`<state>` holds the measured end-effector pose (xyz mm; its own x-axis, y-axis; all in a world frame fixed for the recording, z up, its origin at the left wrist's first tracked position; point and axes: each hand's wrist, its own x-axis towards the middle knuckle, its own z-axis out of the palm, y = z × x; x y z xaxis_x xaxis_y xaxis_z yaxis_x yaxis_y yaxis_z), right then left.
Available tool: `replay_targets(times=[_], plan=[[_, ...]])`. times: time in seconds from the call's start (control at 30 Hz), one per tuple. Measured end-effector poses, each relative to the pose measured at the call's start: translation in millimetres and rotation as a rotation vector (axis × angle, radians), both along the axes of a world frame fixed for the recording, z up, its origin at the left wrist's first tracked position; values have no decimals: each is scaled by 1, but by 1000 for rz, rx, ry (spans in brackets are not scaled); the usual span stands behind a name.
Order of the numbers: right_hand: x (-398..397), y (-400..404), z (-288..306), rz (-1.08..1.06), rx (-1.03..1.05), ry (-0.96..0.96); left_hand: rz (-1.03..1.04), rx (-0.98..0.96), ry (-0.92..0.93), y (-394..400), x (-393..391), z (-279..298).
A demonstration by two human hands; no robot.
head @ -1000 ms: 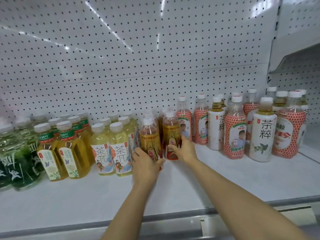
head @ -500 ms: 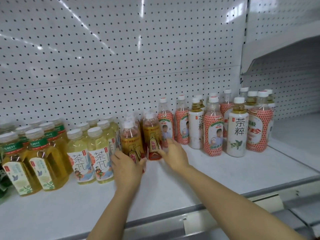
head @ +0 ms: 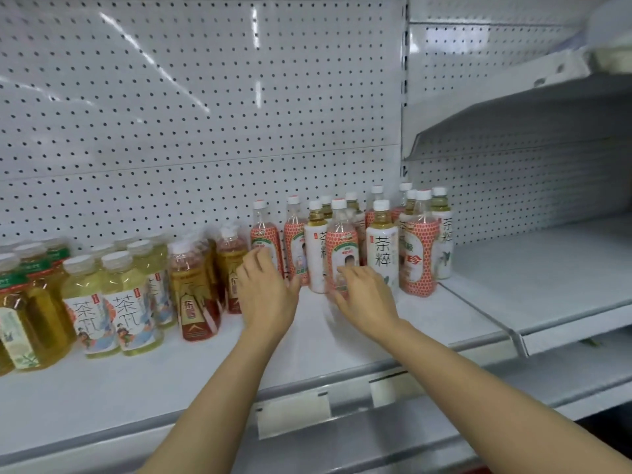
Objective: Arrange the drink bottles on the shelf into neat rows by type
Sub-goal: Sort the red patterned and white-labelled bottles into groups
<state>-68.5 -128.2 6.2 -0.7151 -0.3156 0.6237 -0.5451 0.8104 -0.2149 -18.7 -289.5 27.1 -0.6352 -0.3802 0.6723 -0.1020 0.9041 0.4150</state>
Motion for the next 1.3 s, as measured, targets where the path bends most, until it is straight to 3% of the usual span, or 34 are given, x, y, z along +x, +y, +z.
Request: replay_targets(times=[0.2,0.5,0.63,0.8,0.9,1.07,1.17,1.3], plan=[[-3,63,7,-33,-12,18,-80,3,-28,43,-23,15],[-33,91,31,-78,-50,89,-224,-69,-26,60,-99,108],[-45,90,38,-84,-76,78,-284,-98,-195,62,-138,142],[-53,80,47,-97,-133,29,-378,-147,-686,67,-182,171],[-57,76,42,-100,-167,9,-364,-242,-871,71,-201,179],[-63,76,35,-102,-193,-5,-262,-441,-1041,81,-207,183],[-65,74,35,-106,-207,-15,-269,-422,-1071,78,-208,178],[-66,72,33,-92,-221,-27,-299,-295,-939,67,-216,169]])
